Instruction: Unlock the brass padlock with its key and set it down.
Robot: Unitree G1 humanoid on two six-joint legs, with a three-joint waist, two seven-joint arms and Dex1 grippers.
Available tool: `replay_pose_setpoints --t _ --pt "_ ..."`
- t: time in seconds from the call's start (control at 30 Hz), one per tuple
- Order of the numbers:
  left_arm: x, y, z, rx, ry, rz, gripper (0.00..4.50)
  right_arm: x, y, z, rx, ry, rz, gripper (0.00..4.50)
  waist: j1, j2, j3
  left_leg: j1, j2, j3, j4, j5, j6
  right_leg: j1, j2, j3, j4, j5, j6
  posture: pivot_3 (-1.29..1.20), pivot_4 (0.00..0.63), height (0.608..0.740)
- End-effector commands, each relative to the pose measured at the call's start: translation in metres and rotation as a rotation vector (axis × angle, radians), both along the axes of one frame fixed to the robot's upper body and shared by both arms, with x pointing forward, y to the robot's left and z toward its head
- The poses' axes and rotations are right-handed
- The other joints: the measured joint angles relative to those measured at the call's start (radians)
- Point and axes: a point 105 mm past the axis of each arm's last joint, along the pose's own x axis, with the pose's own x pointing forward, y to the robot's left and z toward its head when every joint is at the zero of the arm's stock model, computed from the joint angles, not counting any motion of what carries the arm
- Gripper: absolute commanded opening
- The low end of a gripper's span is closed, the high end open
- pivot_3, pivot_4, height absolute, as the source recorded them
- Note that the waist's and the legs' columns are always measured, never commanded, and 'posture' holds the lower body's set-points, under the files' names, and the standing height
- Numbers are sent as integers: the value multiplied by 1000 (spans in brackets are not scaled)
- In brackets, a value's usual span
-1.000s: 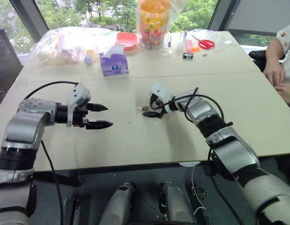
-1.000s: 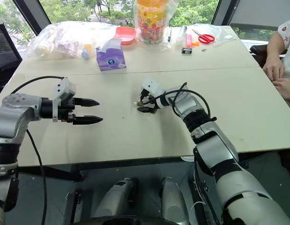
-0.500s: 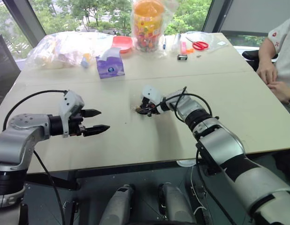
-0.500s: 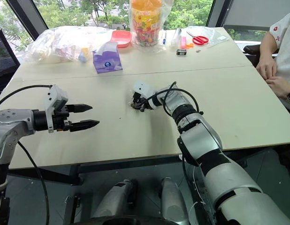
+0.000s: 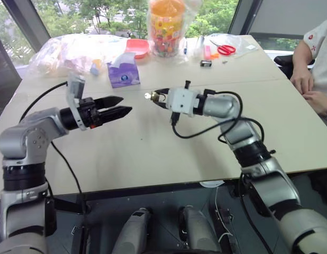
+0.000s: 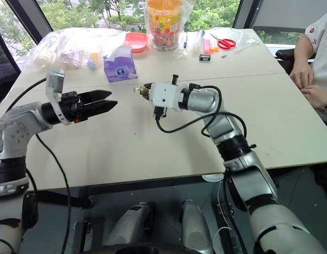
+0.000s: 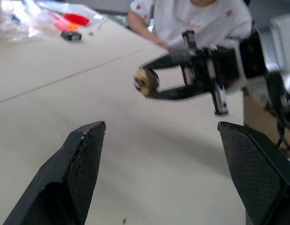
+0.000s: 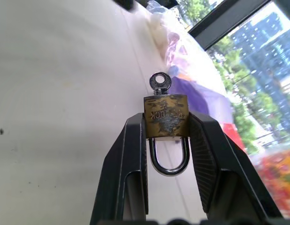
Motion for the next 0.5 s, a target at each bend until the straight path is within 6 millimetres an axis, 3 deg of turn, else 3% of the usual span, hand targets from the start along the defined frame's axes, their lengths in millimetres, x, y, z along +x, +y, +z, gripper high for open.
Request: replay_pose_setpoints --t 0.03,0.1,0.3,0.5 --pt "7 -10 13 -31 -28 -59 3743 -8 1 26 56 -90 -32 681 1 0 0 0 0 0 1 0 0 0 0 0 0 0 0 0 150 740" --pt "13 -15 15 -39 -29 -77 3116 -7 0 29 65 -100 -53 681 3 0 0 0 0 0 2 0 0 1 0 0 0 0 0 0 150 740" --pt "33 -33 12 -36 -31 -116 561 -7 -1 32 90 -99 -80 681 10 0 0 0 0 0 2 0 0 2 -1 0 0 0 -1 0 150 740" --pt "41 -45 13 -63 -42 -151 561 -9 -1 34 88 -108 -83 681 23 0 0 0 0 1 2 0 0 1 -1 0 -1 0 0 0 150 740"
